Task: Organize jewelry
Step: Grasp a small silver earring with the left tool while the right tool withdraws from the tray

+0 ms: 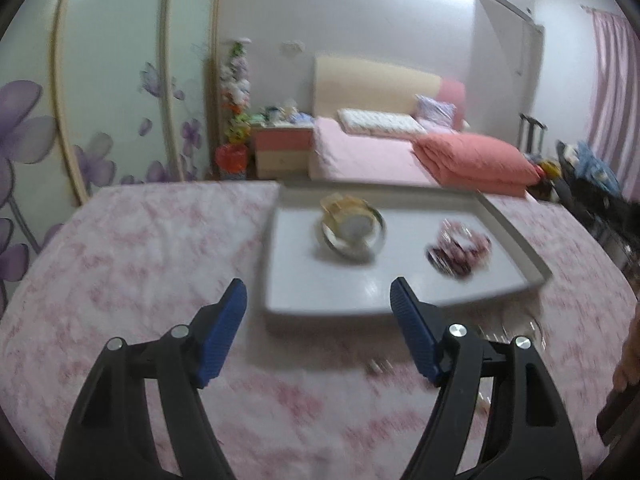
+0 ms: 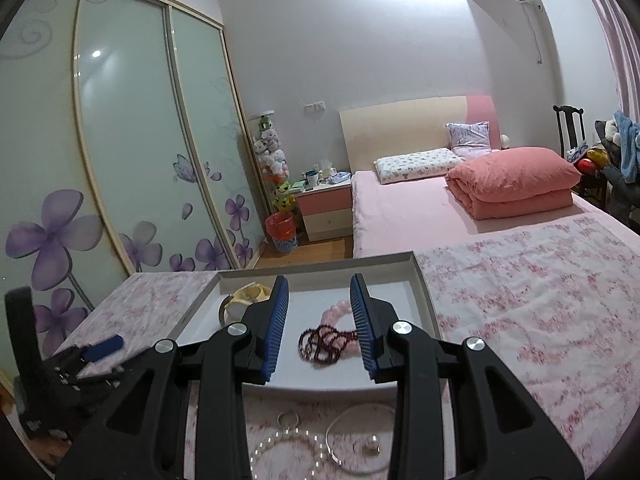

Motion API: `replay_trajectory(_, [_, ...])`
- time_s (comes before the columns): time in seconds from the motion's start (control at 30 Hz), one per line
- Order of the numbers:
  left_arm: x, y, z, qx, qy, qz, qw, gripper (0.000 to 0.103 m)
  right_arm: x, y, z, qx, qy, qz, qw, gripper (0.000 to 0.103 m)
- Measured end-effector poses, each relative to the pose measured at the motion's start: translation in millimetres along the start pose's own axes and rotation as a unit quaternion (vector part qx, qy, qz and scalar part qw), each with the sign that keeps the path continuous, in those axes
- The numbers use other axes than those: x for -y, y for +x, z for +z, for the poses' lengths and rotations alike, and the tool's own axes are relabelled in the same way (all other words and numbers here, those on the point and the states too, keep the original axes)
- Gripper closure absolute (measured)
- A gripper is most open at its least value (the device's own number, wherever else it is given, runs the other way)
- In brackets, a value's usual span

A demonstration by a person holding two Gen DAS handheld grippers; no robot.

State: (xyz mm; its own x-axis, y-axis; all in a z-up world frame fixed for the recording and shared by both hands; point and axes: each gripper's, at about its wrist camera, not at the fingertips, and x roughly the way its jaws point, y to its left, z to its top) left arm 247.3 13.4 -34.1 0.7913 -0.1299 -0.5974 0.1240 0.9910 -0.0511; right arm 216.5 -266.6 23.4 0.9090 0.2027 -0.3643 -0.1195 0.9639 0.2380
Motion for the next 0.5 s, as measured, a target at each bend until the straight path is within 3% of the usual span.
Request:
replay_trajectory(0.1, [15.6,7.6,-9.7,-0.026,0.023,-0.010,0.9994,0.032,0.4,-5.2,-4.8,-0.007,-0.002,0.001,1.000,0.069])
replay_trajectory(0.3, [40.9,26.0,-27.9,-0.073,0.070,-0.010,0.9948,0.052,3.6,-9.9,-14.8,-0.018,-0.004,0.002,1.000,0.069])
replay_trajectory(0.5, [44.9,40.6,-34.6,-0.102,0.067,-0.015,0.9924,0.059,8.3,-9.3,-21.1,-0.027,-0.001,0.003,1.000,0.069])
